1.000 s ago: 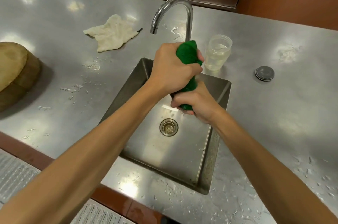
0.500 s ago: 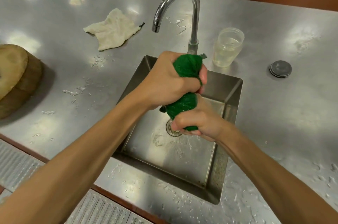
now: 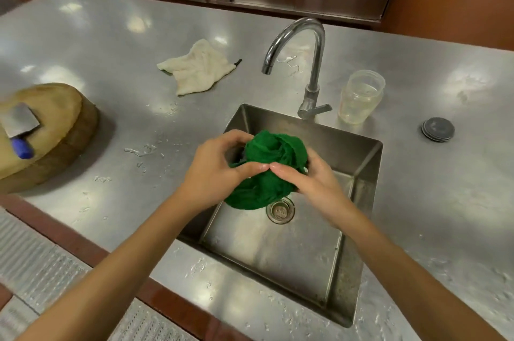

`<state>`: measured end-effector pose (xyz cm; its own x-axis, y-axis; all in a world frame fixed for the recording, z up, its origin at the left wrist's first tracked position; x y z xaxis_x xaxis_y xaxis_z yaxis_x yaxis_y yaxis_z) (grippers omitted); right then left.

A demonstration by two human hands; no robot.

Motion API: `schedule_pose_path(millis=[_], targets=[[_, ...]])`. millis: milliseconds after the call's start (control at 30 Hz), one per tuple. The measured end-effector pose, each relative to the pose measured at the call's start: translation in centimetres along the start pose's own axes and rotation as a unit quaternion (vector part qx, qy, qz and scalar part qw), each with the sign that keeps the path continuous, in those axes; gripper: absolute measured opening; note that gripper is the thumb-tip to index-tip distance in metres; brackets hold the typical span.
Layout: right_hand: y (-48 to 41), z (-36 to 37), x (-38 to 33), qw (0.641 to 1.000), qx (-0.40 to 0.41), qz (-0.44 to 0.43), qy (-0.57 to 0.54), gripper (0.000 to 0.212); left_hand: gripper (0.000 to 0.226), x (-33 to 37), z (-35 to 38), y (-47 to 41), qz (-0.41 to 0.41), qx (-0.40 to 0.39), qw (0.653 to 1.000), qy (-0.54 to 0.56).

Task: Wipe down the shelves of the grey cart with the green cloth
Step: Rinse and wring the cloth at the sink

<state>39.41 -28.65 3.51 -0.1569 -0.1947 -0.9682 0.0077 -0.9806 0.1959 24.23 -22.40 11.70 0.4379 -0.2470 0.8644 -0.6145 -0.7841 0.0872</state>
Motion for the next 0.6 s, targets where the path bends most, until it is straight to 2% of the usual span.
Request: schedule_pose_path(millis=[233, 400, 500, 600], targets=[[0.0, 5.2, -3.7, 0.97, 0.056, -0.063, 0.228, 0.055, 0.028, -3.6, -4.4, 4.0, -0.004, 0.002, 0.992, 0.128], [1.9, 8.5, -9.6, 0.902, 0.136, -0.181, 0.369, 0.031, 0.029, -4.7, -8.9, 5.8, 0.002, 0.02, 0.989, 0.144], [3.1, 9.7, -12.0, 0.892, 0.171, -0.205, 0.365, 0.015, 0.031, -5.4, -11.5, 6.5, -0.003, 0.005, 0.991, 0.137], [4.2, 10.4, -13.3, 0.891, 0.209, -0.206, 0.347, 0.012, 0.038, -6.0, -14.3, 7.9, 0.01, -0.014, 0.993, 0.116]])
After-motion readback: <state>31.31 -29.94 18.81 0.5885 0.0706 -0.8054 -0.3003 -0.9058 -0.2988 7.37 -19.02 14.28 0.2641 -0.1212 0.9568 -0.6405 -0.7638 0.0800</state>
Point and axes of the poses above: each hand's wrist, its own y-axis away from the middle knuckle, its own z-axis out of the palm, x = y × z, the point moved 8 cm from there along -y, towards the middle knuckle, and after that the axes turned 8 degrees about -x, right-handed, at the moved point
